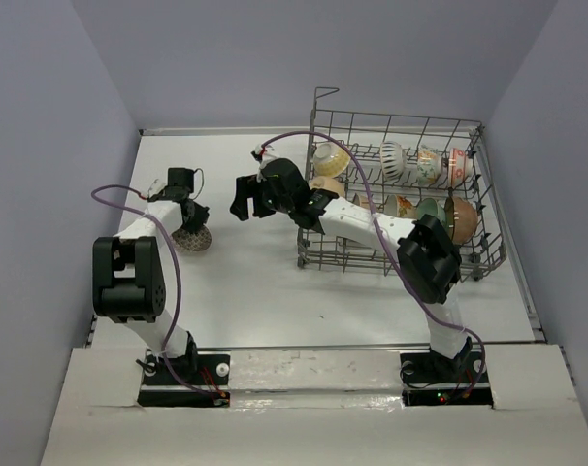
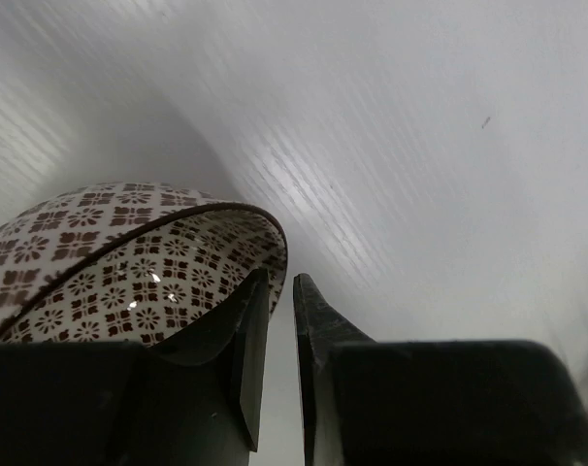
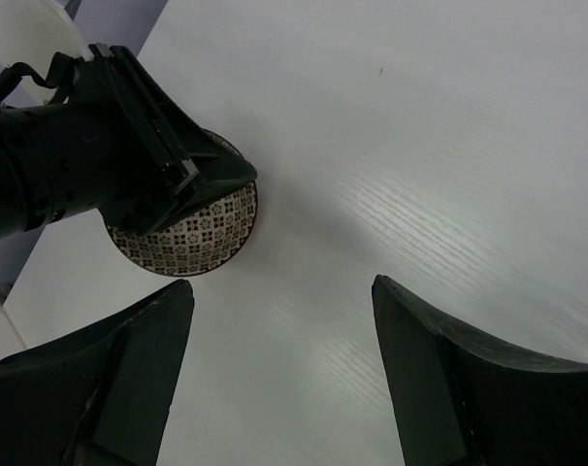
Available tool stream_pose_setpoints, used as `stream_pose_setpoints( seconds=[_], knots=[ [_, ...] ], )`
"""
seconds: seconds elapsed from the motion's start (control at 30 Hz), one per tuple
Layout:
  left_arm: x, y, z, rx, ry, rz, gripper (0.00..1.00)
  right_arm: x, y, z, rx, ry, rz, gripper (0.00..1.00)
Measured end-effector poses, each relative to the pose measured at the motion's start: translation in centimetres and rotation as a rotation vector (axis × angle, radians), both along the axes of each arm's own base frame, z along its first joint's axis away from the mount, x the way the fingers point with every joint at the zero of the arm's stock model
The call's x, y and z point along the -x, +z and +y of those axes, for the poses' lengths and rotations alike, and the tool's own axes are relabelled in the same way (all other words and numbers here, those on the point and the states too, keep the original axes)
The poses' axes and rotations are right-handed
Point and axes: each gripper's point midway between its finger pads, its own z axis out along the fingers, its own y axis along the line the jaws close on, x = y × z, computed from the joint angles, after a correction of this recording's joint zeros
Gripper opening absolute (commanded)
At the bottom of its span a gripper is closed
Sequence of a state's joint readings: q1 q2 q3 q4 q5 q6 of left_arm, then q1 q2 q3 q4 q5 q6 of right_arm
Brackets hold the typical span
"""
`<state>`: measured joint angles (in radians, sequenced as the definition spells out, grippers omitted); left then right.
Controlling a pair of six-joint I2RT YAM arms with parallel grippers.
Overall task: Load the bowls into the dish rack
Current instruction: Move the bowl to the corner of the board, then pick up the bowl from the corner of the board.
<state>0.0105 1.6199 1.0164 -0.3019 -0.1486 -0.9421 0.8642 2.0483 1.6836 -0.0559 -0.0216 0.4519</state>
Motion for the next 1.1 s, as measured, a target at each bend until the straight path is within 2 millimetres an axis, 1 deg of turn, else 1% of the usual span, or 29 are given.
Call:
stream_pose_setpoints(
  seconds=[0.1,0.17,0.4,0.5,0.67,0.7,0.77,0.87,0.9,0.97,1.07,1.1],
  knots=[
    [-0.5,-0.3,-1.7,0.016,-0.039,0.001,0.26,0.0,-0.2,-0.1,0.007,-0.001,0.001,0.8],
    [-0.5,-0.2,-2.2,0.022,-0.051,0.0,0.26,0.0,-0.3,-0.2,0.011,-0.002,0.002,0.8],
    [-1.3,0.8,-2.1,0.016,-0.046,-0.023,0.27,0.1,-0.6,-0.3,0.021,-0.002,0.007,0.8],
    [-1.2,0.8,-2.0,0.011,-0.046,-0.021,0.27,0.1,-0.6,-0.3,0.021,-0.002,0.008,0.8],
    [-1.2,1.1,-1.7,-0.007,-0.057,-0.016,0.35,0.1,-0.7,-0.4,0.024,-0.001,0.009,0.8],
    [-1.3,1.4,-1.6,-0.015,-0.06,-0.018,0.39,0.1,-0.7,-0.4,0.025,-0.001,0.01,0.8],
    [-1.6,2.6,-1.4,-0.032,-0.066,-0.038,0.45,0.1,-0.7,-0.4,0.025,0.0,0.011,0.8],
    [-2.2,5.2,-1.2,-0.05,-0.072,-0.094,0.49,0.1,-0.7,-0.4,0.026,0.0,0.011,0.8],
    [-2.5,6.3,-1.1,-0.059,-0.075,-0.118,0.52,0.1,-0.7,-0.4,0.026,0.0,0.011,0.8],
    [-3.2,8.9,-0.9,-0.076,-0.074,-0.178,0.54,0.2,-0.8,-0.4,0.026,0.003,0.013,0.8],
    [-3.3,11.2,-0.3,-0.107,-0.059,-0.219,0.56,0.5,-0.8,-0.2,0.023,0.022,0.018,0.8],
    [-3.0,12.0,0.2,-0.129,-0.041,-0.227,0.59,0.8,-0.7,-0.1,0.02,0.037,0.024,0.8]
  ],
)
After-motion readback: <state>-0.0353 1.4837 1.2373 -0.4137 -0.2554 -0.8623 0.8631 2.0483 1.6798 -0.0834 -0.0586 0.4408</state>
